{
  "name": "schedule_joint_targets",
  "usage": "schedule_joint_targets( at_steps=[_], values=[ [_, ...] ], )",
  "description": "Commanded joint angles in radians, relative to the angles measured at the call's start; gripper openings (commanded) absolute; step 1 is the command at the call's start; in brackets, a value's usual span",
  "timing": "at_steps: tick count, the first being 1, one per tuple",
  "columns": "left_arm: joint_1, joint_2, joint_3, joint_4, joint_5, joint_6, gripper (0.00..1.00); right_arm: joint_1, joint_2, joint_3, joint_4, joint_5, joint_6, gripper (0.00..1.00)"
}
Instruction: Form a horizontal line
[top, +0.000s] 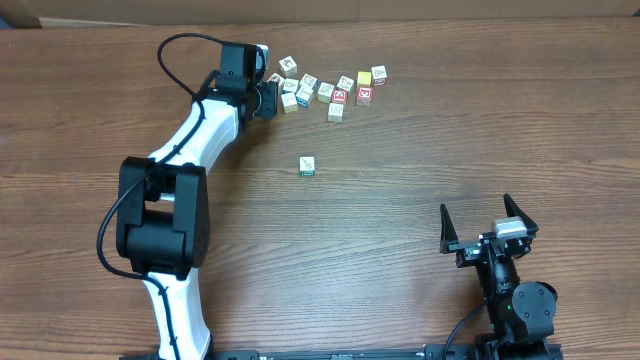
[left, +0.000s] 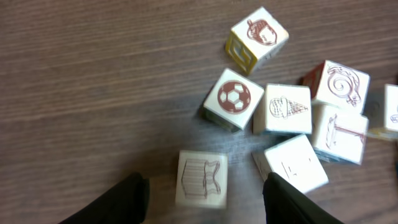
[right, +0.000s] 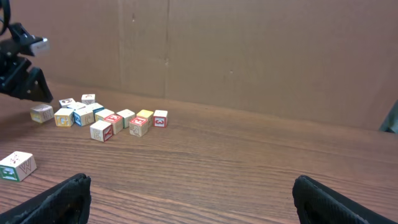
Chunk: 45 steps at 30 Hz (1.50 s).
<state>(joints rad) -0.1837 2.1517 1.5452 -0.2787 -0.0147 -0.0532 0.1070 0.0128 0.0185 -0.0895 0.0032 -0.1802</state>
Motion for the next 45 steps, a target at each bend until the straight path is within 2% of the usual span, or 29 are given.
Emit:
schedule_joint_targets(
  at_steps=[1,7,12,17,28,31,45],
  values=[
    [-0.013,0.07,-0.006,0.027,0.005,-0.006,0.58,0.004,-0.01,-0.011,0.005,-0.006,-0.001,1.0],
    [-0.013,0.109,-0.006,0.064,0.005,-0.006,0.58,0.004,-0.01,-0.011,0.005,-0.006,-0.001,1.0],
    [-0.012,0.111,-0.006,0.081,0.004,-0.006,0.42,0.004,-0.01,-0.011,0.005,-0.006,-0.001,1.0],
    [-0.011,0.111,-0.005,0.103,0.005,-0.006,0.37,0.004,-0.01,-0.011,0.005,-0.006,-0.001,1.0],
    [-0.011,0.076,-0.005,0.091,0.008,-0.006,0.34,0.004,-0.01,-0.011,0.005,-0.006,-0.001,1.0],
    [-0.011,0.05,-0.005,0.071,0.008,-0.006,0.31,0.004,-0.01,-0.011,0.005,-0.006,-0.001,1.0],
    [-0.014,0.005,-0.005,-0.048,0.008,-0.008,0.3,0.004,-0.01,-0.011,0.005,-0.006,-0.001,1.0]
  ],
)
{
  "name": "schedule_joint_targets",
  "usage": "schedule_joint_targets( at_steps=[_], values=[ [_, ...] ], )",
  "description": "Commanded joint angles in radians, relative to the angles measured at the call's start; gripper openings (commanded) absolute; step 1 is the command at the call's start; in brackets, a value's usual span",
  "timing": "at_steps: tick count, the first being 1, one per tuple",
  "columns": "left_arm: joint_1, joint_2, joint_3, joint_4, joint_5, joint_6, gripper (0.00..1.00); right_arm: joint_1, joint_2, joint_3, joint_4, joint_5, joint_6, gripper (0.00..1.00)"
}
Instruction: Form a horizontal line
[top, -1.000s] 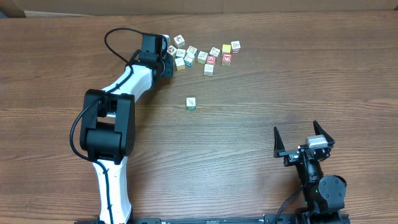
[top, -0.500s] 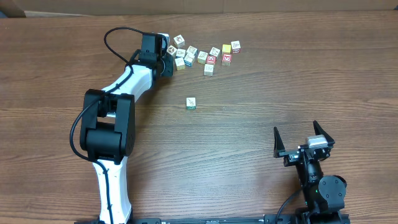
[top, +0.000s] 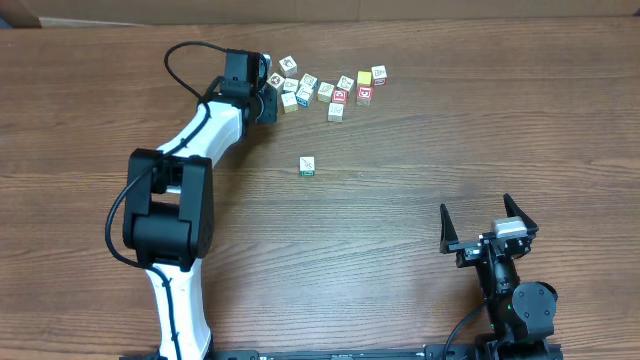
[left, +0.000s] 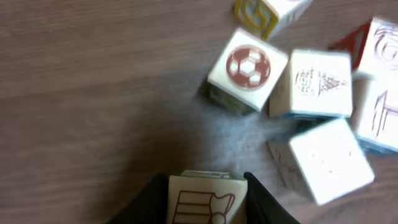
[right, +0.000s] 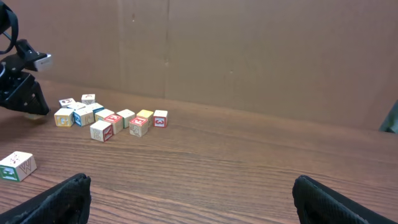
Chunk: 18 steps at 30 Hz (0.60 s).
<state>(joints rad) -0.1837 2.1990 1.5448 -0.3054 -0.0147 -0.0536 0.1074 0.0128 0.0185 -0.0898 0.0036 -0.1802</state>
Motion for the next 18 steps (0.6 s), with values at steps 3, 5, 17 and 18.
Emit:
schedule_joint_targets(
  at_steps=[3,5,17,18],
  values=[
    [-0.019,-0.072,-0.004,-0.094,0.004,-0.051,0.27,0.004,-0.01,-0.011,0.006,-0.006,-0.001,1.0],
    [-0.022,-0.101,-0.004,-0.132,0.004,-0.08,0.26,0.004,-0.01,-0.011,0.006,-0.006,-0.001,1.0],
    [-0.029,-0.28,-0.005,-0.403,-0.011,-0.19,0.23,0.004,-0.01,-0.011,0.006,-0.006,-0.001,1.0],
    [-0.029,-0.281,-0.005,-0.428,-0.014,-0.201,0.23,0.004,-0.01,-0.011,0.006,-0.006,-0.001,1.0]
  ],
)
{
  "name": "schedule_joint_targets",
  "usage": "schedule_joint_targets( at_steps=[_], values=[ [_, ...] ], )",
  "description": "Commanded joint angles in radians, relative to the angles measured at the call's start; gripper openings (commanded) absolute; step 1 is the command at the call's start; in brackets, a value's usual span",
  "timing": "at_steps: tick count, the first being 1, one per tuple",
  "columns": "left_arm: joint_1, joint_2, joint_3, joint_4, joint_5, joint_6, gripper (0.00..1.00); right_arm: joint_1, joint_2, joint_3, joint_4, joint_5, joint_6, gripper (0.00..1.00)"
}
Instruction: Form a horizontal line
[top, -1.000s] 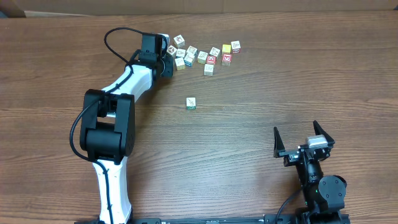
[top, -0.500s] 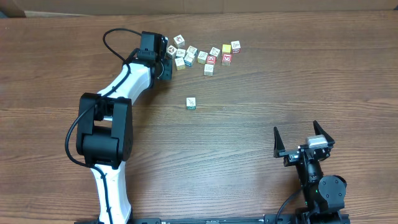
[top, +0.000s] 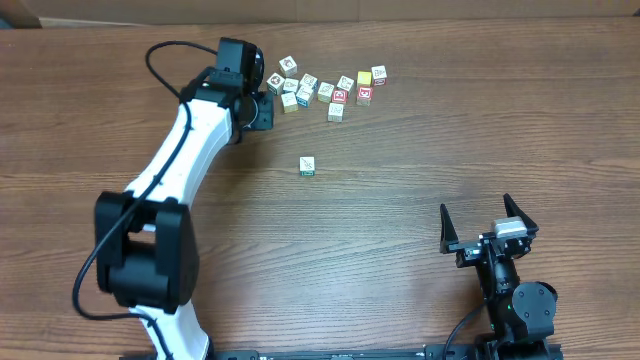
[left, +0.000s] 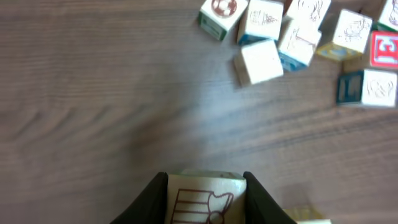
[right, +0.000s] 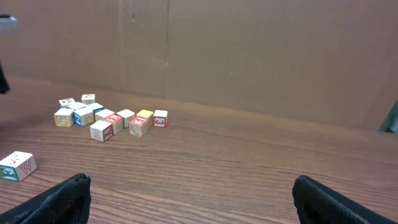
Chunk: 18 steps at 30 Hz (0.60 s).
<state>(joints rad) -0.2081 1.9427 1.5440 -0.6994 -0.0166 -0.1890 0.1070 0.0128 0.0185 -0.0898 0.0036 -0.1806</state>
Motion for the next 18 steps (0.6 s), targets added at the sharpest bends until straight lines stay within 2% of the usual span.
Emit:
schedule_joint_targets(
  at_steps=[1,7,18],
  values=[
    [-0.005,-0.024,-0.004,-0.051,-0.018,-0.076,0.22,0.004,-0.01,-0.011,0.006,-0.006,-0.001,1.0],
    [-0.012,-0.02,-0.077,-0.039,-0.019,-0.136,0.23,0.004,-0.01,-0.011,0.006,-0.006,0.0,1.0],
    [-0.079,-0.019,-0.303,0.136,-0.063,-0.255,0.24,0.004,-0.01,-0.011,0.006,-0.006,-0.001,1.0]
  ],
)
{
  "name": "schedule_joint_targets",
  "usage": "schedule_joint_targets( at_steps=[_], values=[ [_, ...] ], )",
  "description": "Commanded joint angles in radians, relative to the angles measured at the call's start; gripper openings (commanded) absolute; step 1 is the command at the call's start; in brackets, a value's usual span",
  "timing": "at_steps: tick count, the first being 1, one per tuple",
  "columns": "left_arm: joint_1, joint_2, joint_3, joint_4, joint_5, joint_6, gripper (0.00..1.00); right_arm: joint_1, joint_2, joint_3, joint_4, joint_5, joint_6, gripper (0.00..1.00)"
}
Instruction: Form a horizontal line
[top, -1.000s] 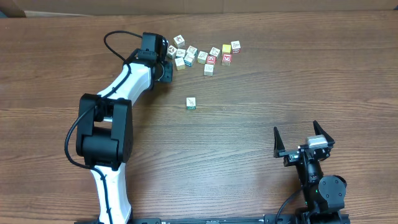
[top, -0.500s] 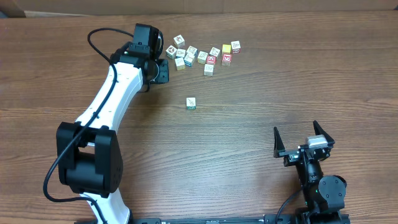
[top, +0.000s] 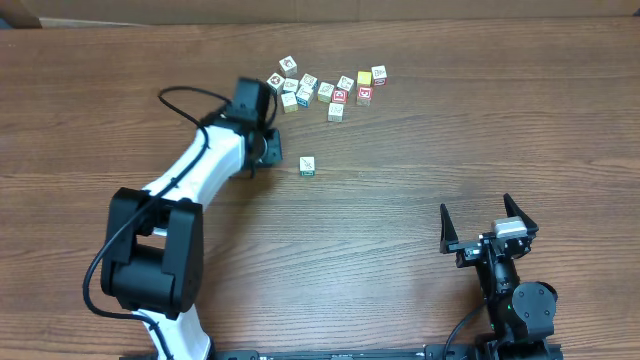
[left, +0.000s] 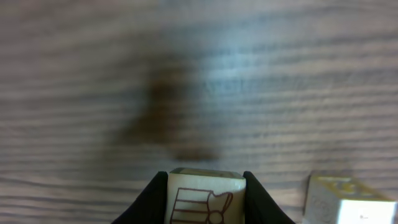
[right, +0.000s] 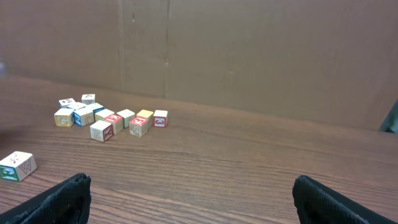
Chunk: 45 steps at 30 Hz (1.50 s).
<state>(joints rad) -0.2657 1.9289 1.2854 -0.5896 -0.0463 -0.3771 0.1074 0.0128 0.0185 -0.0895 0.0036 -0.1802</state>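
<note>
Wooden picture blocks are the task's objects. My left gripper (left: 206, 186) is shut on a cream block (left: 206, 198) with a brown line drawing, held above the table. In the overhead view the left gripper (top: 268, 150) hangs just left of a lone white-and-green block (top: 307, 166), whose corner shows in the left wrist view as the lone block (left: 348, 200). Several more blocks form a loose cluster (top: 330, 88) at the far side. My right gripper (top: 485, 226) stands open at the near right, nothing between its fingers.
The brown wooden table (top: 450, 130) fills the views. A cardboard wall (right: 249, 50) rises behind the far edge. The left arm's white links and black cable (top: 190, 180) stretch from the near left toward the table's middle.
My left gripper, still shut on the cream block, has moved from beside the cluster toward me and now hangs just left of the lone white-and-green block. The right arm has not moved.
My left gripper stood open around the cream block at the cluster's left edge. Then it was shut on that block. Then the block was held above the table, away from the cluster. Now it is held beside the lone block. The right gripper stayed open throughout.
</note>
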Motion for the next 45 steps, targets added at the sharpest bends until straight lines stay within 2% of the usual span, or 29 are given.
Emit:
schedule_joint_targets(
  at_steps=[1,12,15,19,22,25,30,35,39,45],
  values=[
    [-0.027,-0.005,-0.06,0.044,-0.041,-0.078,0.24,0.004,-0.01,-0.011,0.005,-0.006,-0.001,1.0],
    [-0.049,-0.005,-0.092,0.093,-0.088,-0.102,0.29,0.004,-0.01,-0.011,0.005,-0.006,-0.001,1.0],
    [-0.049,-0.005,-0.092,0.093,-0.088,-0.102,0.4,0.004,-0.01,-0.011,0.005,-0.006,-0.001,1.0],
    [-0.049,-0.005,-0.092,0.089,-0.088,-0.102,0.48,0.004,-0.01,-0.011,0.005,-0.006,-0.001,1.0],
    [-0.049,-0.005,-0.092,0.089,-0.088,-0.102,0.62,0.004,-0.01,-0.011,0.005,-0.006,-0.001,1.0],
    [-0.049,-0.005,-0.092,0.09,-0.088,-0.101,0.71,0.004,-0.01,-0.011,0.005,-0.006,-0.001,1.0],
    [-0.049,-0.005,-0.092,0.093,-0.088,-0.098,0.71,0.004,-0.01,-0.011,0.005,-0.006,-0.001,1.0],
    [-0.049,-0.005,-0.092,0.093,-0.089,-0.06,0.56,0.004,-0.01,-0.011,0.005,-0.006,-0.001,1.0],
    [-0.049,-0.005,-0.092,0.101,-0.09,-0.035,0.53,0.004,-0.01,-0.011,0.005,-0.006,-0.001,1.0],
    [-0.049,-0.005,-0.092,0.101,-0.088,-0.026,0.55,0.004,-0.01,-0.011,0.005,-0.006,-0.001,1.0]
  ],
)
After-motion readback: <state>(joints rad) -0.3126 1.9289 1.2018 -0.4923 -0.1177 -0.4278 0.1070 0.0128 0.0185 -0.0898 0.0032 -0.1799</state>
